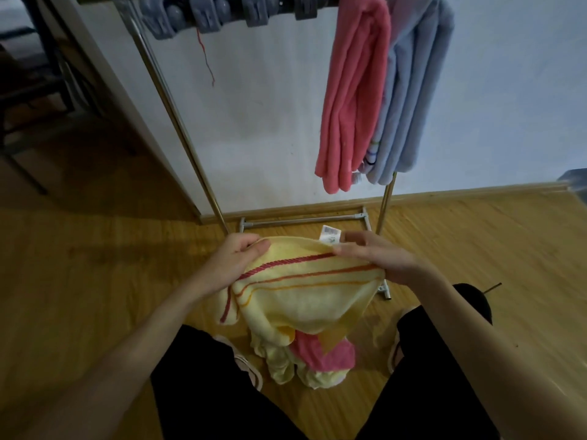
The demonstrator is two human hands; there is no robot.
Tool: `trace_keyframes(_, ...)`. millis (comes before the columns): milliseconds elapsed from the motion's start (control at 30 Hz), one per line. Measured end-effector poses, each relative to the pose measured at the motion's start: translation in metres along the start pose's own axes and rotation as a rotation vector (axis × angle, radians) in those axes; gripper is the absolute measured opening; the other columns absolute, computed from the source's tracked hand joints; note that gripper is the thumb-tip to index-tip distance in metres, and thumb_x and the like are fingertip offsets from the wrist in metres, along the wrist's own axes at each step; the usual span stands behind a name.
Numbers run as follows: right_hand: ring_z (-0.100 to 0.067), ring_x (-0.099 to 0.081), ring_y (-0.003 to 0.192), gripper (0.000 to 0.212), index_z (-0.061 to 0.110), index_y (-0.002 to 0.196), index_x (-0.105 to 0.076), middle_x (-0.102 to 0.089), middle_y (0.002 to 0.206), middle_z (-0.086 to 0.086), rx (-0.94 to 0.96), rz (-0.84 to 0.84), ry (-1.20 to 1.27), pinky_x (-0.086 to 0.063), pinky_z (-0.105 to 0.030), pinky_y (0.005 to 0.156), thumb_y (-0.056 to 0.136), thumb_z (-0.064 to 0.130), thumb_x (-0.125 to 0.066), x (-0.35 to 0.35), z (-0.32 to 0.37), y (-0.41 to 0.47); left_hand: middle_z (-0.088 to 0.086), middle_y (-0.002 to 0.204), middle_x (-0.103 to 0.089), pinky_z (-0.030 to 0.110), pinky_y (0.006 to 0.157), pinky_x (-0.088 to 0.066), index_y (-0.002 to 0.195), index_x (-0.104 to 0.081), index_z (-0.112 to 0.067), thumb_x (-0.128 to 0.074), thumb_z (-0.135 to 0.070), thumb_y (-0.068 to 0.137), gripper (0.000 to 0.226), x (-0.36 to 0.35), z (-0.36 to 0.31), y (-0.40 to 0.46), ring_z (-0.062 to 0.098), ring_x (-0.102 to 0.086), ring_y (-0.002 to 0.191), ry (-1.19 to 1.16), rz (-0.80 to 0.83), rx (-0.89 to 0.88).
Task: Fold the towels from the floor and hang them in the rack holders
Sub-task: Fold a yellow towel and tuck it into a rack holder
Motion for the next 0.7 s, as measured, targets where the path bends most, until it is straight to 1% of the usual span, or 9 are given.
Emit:
trace_keyframes(33, -0.02, -0.069, 0.095, 0.068, 0.014, 0.11, -0.065, -0.07, 0.107, -0.009, 0.035, -0.02, -0.093, -0.056, -0.04, 0.087, 0.06, 0.057, -0.08, 0.0, 0.006, -0.002, 0.009, 0.064, -0.054, 0.022, 0.052, -0.043, 0.08, -0.059, 0.005, -0.049, -0.027, 0.098, 0.037, 0.002, -0.002, -0.001, 0.016, -0.054, 0.054, -0.034, -0.021, 0.018)
trace_keyframes(100, -0.011, -0.067, 0.096, 0.068, 0.019, 0.114, -0.061, -0.069, 0.108, 0.0, 0.081, -0.018, -0.255, -0.055, -0.031, 0.089, 0.056, 0.047, -0.086, -0.006, 0.017, -0.006, 0.009, 0.064, -0.054, 0.021, 0.052, -0.045, 0.085, -0.061, 0.009, -0.05, -0.025, 0.098, 0.039, 0.004, -0.006, -0.002, 0.016, -0.054, 0.055, -0.088, -0.058, 0.047)
trace_keyframes(200, -0.002, -0.064, 0.087, 0.045, 0.023, 0.105, -0.063, -0.069, 0.097, 0.01, 0.203, -0.058, -0.467, -0.052, -0.02, 0.079, 0.067, 0.033, -0.085, -0.015, 0.035, -0.009, 0.017, 0.07, -0.057, 0.025, 0.057, -0.046, 0.093, -0.059, 0.018, -0.05, -0.022, 0.098, 0.041, 0.007, -0.012, -0.004, 0.025, -0.056, 0.063, -0.158, -0.11, 0.052)
trace_keyframes(267, -0.003, -0.06, 0.076, 0.025, 0.021, 0.094, -0.062, -0.065, 0.086, 0.01, 0.307, -0.109, -0.533, -0.05, -0.024, 0.073, 0.074, 0.018, -0.077, -0.018, 0.045, -0.012, 0.021, 0.077, -0.058, 0.031, 0.062, -0.045, 0.095, -0.056, 0.021, -0.05, -0.02, 0.098, 0.042, 0.011, -0.018, -0.005, 0.03, -0.055, 0.07, -0.188, -0.124, 0.034)
trace_keyframes(333, -0.003, -0.057, 0.072, 0.022, 0.018, 0.093, -0.061, -0.061, 0.081, 0.01, 0.353, -0.142, -0.541, -0.048, -0.024, 0.07, 0.075, 0.01, -0.07, -0.018, 0.05, -0.014, 0.021, 0.079, -0.058, 0.034, 0.064, -0.044, 0.094, -0.055, 0.021, -0.05, -0.02, 0.098, 0.042, 0.016, -0.025, -0.007, 0.031, -0.055, 0.072, -0.176, -0.138, 0.014)
trace_keyframes(433, -0.003, -0.06, 0.074, 0.019, 0.014, 0.097, -0.064, -0.065, 0.085, 0.008, 0.408, -0.158, -0.501, -0.049, -0.02, 0.069, 0.079, 0.009, -0.062, -0.014, 0.058, -0.015, 0.023, 0.078, -0.058, 0.039, 0.068, -0.045, 0.093, -0.055, 0.019, -0.049, -0.023, 0.098, 0.043, 0.023, -0.033, -0.007, 0.035, -0.057, 0.071, -0.094, -0.167, -0.026)
trace_keyframes(533, -0.012, -0.052, 0.058, 0.012, 0.009, 0.078, -0.061, -0.058, 0.066, 0.005, 0.404, -0.174, -0.436, -0.044, -0.029, 0.056, 0.085, 0.013, -0.053, -0.01, 0.062, -0.016, 0.031, 0.08, -0.061, 0.043, 0.067, -0.05, 0.088, -0.063, 0.009, -0.05, -0.025, 0.098, 0.038, 0.03, -0.038, -0.006, 0.045, -0.061, 0.075, 0.044, -0.207, -0.08)
trace_keyframes(600, -0.009, -0.044, 0.054, 0.021, 0.006, 0.069, -0.054, -0.049, 0.059, 0.005, 0.434, -0.212, -0.455, -0.038, -0.027, 0.053, 0.09, 0.005, -0.05, -0.005, 0.066, -0.017, 0.024, 0.078, -0.065, 0.045, 0.067, -0.053, 0.083, -0.066, 0.001, -0.052, -0.027, 0.097, 0.034, 0.036, -0.035, -0.002, 0.039, -0.063, 0.075, 0.145, -0.229, -0.096)
trace_keyframes(700, -0.009, -0.043, 0.056, 0.022, 0.004, 0.072, -0.054, -0.049, 0.061, 0.003, 0.46, -0.245, -0.528, -0.038, -0.028, 0.057, 0.093, 0.0, -0.048, -0.004, 0.071, -0.017, 0.013, 0.072, -0.065, 0.04, 0.064, -0.052, 0.078, -0.067, -0.005, -0.055, -0.029, 0.095, 0.032, 0.044, -0.024, 0.006, 0.029, -0.064, 0.07, 0.314, -0.215, -0.083)
Point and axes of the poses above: each hand's wrist, its own y-axis towards the middle knuckle, its own x-axis out of the back of the hand, z = x × y, the point moved 7 cm from there along y, towards the middle knuckle
